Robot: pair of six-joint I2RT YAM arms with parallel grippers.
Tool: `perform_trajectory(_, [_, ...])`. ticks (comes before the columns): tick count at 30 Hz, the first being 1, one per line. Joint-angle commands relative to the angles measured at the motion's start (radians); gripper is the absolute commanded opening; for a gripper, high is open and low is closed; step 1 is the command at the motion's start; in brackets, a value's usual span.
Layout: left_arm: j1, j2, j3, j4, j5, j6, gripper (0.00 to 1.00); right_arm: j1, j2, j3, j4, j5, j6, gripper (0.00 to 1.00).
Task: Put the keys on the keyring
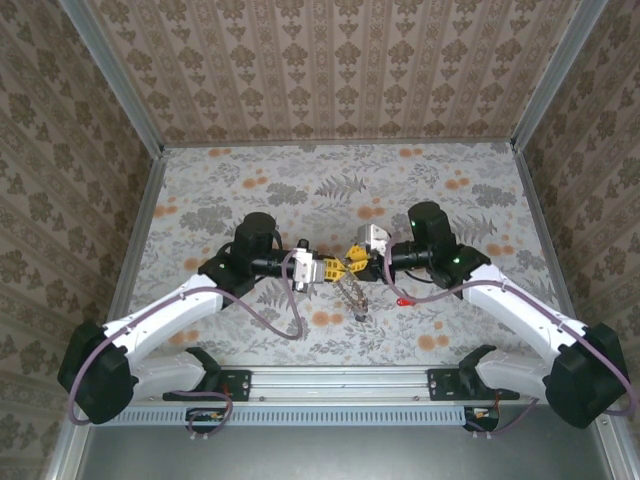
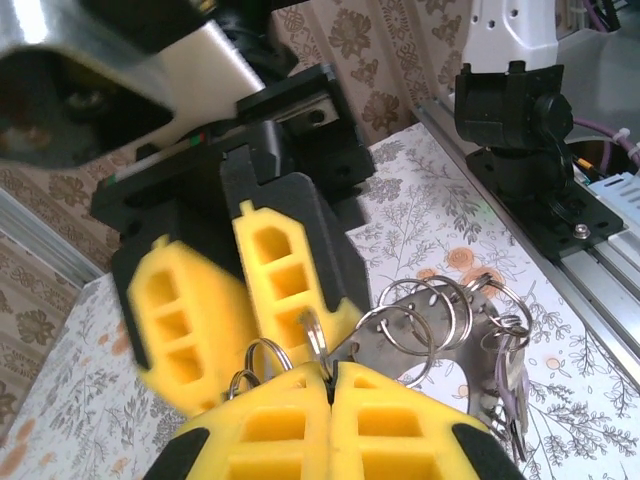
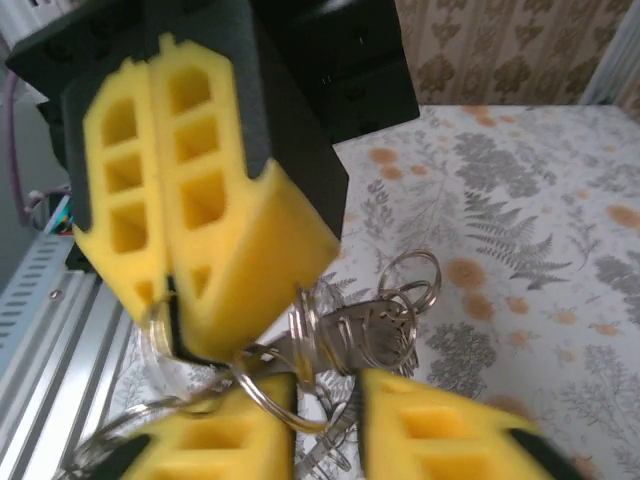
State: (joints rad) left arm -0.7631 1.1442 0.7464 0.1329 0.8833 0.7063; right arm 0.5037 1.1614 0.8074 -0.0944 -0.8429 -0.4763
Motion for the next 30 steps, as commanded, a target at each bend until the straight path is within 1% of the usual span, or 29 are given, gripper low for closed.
perform_trajectory(1, [-0.007,-0.024,0.035,-0.104,0.04,0.099,0.0,-0.021,0.045,0.115,-0.093,-0.122,0.047,0.32])
perform_trajectory(3, [-0.008,-0.025,0.05,-0.171,0.043,0.15,0.0,-0.035,0.08,0.158,-0.201,-0.152,0.022,0.32])
perform_trajectory(4, [-0.008,-0.022,0.06,-0.206,0.046,0.174,0.0,-0.044,0.092,0.18,-0.267,-0.186,-0.014,0.33])
perform_trajectory(6, [-0.007,-0.018,0.07,-0.241,0.05,0.201,0.0,-0.053,0.096,0.197,-0.353,-0.23,-0.083,0.38])
perform_trajectory(7, [-0.006,-0.017,0.069,-0.245,0.054,0.205,0.0,-0.056,0.086,0.193,-0.373,-0.243,-0.107,0.43])
perform_trajectory(9, [-0.006,-0.015,0.069,-0.247,0.06,0.209,0.0,-0.063,0.058,0.166,-0.342,-0.254,-0.096,0.46])
perform_trajectory(11, [-0.005,-0.013,0.072,-0.252,0.068,0.217,0.0,-0.071,0.035,0.143,-0.3,-0.267,-0.069,0.47])
perform_trajectory(15, [-0.004,-0.007,0.073,-0.254,0.073,0.221,0.0,-0.073,0.042,0.134,-0.274,-0.288,-0.041,0.48])
perform_trajectory(16, [-0.005,-0.005,0.074,-0.254,0.077,0.225,0.0,-0.073,0.048,0.132,-0.271,-0.282,-0.04,0.5])
perform_trajectory(17, [-0.005,-0.002,0.075,-0.254,0.08,0.226,0.0,-0.07,0.052,0.13,-0.263,-0.268,-0.035,0.52])
perform_trajectory(22, [-0.004,0.008,0.076,-0.242,0.097,0.226,0.0,-0.044,0.067,0.113,-0.226,-0.161,-0.021,0.53])
perform_trajectory(26, [-0.005,0.008,0.081,-0.24,0.114,0.232,0.0,-0.032,0.075,0.086,-0.184,0.0,0.035,0.51])
perform_trajectory(28, [-0.005,0.006,0.085,-0.243,0.12,0.238,0.0,-0.031,0.079,0.059,-0.141,0.04,0.077,0.51])
perform_trajectory(30, [-0.004,0.008,0.089,-0.249,0.128,0.24,0.0,-0.031,0.087,0.051,-0.137,0.058,0.093,0.5])
